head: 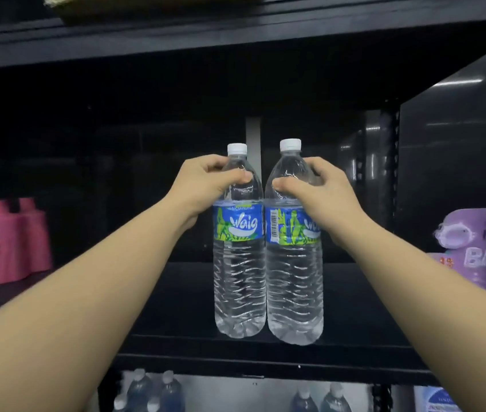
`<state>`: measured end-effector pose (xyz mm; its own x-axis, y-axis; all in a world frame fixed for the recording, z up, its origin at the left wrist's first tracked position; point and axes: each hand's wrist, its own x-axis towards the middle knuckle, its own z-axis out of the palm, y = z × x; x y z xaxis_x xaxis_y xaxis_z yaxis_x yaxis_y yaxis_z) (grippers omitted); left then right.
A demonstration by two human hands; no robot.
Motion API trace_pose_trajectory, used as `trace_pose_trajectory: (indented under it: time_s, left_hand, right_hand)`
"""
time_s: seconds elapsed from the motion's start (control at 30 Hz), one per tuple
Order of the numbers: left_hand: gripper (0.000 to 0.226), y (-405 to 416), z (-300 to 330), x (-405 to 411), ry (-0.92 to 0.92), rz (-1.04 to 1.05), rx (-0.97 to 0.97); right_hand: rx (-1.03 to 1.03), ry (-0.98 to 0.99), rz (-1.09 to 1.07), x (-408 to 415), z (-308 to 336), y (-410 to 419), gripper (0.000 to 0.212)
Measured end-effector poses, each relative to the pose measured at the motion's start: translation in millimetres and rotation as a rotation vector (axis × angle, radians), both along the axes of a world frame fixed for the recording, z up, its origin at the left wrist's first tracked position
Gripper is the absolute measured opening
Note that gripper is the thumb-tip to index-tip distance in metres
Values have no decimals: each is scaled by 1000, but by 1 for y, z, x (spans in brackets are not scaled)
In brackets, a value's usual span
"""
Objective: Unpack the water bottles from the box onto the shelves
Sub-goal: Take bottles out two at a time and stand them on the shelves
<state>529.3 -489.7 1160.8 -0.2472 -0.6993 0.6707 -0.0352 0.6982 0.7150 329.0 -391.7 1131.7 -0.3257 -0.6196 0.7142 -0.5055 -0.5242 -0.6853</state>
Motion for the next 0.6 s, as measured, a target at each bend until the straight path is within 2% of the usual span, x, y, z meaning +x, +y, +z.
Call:
trace_pose_trajectory:
  time_s: [0.07,0.13,0.3,0.4,0.53,0.6]
  left_hand:
    - [22,1,-11,-5,23,-33,-30]
    - [32,5,-27,-12,44,-25,-65]
    - [57,15,-69,-21,168,-2,-35]
    - [77,20,-99,-17,112,9,-41]
    - [109,23,-140,-11,-2,26,-47]
    - [116,21,-148,-8,-23,18,-44]
  right_hand:
    - [-15,29,-9,0,-7,3,36]
    - [-22,51,-1,1,-13,5,41]
    - [-36,97,-43,4,-43,6,77]
    - [-5,94,-31,9,-77,10,94]
    - [10,110,-12,13,-115,22,99]
    - [25,128,1,13,-124,29,101]
